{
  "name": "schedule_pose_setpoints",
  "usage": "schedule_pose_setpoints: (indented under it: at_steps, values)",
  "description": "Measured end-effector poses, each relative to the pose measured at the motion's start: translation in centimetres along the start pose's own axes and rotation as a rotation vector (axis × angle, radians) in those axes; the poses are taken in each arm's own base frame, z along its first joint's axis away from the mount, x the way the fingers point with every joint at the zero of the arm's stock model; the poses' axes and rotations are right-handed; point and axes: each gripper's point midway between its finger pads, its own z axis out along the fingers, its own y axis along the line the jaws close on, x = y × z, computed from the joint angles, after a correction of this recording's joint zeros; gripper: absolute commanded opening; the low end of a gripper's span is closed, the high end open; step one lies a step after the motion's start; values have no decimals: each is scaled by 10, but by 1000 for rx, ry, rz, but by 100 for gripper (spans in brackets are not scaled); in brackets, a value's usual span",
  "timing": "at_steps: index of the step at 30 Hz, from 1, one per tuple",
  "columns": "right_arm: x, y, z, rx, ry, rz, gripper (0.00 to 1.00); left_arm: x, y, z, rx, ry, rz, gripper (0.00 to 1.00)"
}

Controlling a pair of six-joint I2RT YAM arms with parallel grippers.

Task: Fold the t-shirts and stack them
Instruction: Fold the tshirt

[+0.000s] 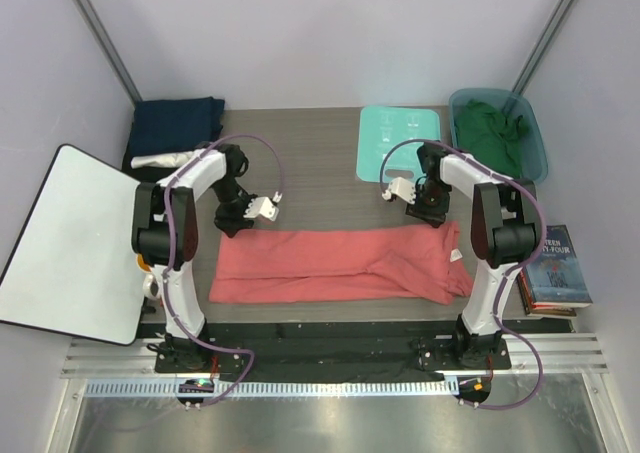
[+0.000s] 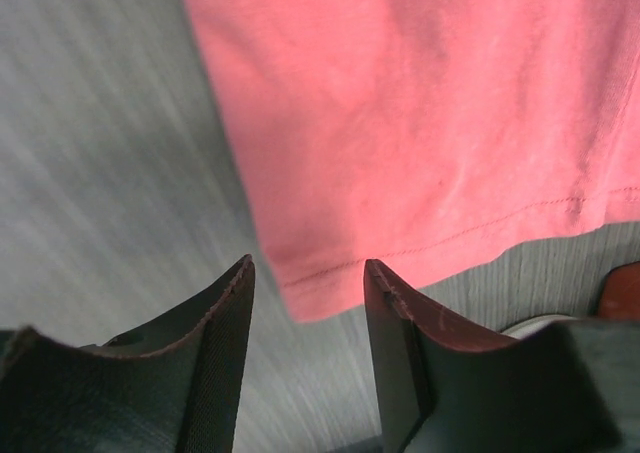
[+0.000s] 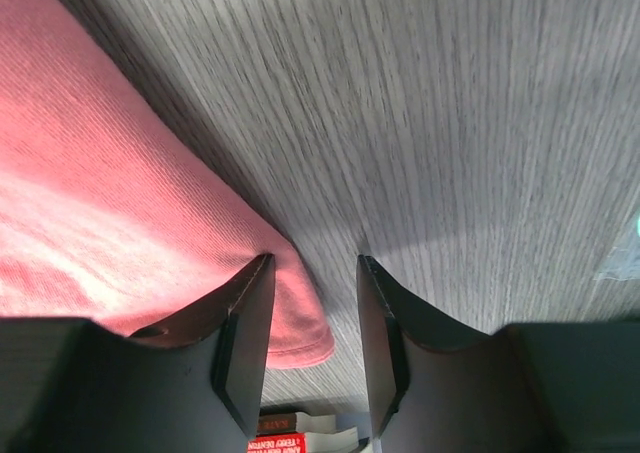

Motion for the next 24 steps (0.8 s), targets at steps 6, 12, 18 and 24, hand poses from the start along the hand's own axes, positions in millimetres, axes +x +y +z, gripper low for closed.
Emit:
schedule_pose_setpoints:
  at_steps: [6, 12, 18, 24]
  values:
    - [-2, -4, -3, 4, -5, -25, 45, -7, 7, -22, -86, -4, 15, 59]
    - [-3, -6, -1, 4, -5, -29, 46, -3, 9, -4, -40, 1, -9, 61]
    - [-3, -7, 3, -8, 2, -29, 41, 0, 15, 9, -20, 26, -14, 55]
    - [-1, -1, 4, -34, 13, -25, 5, 0, 22, 13, -31, 54, -12, 0]
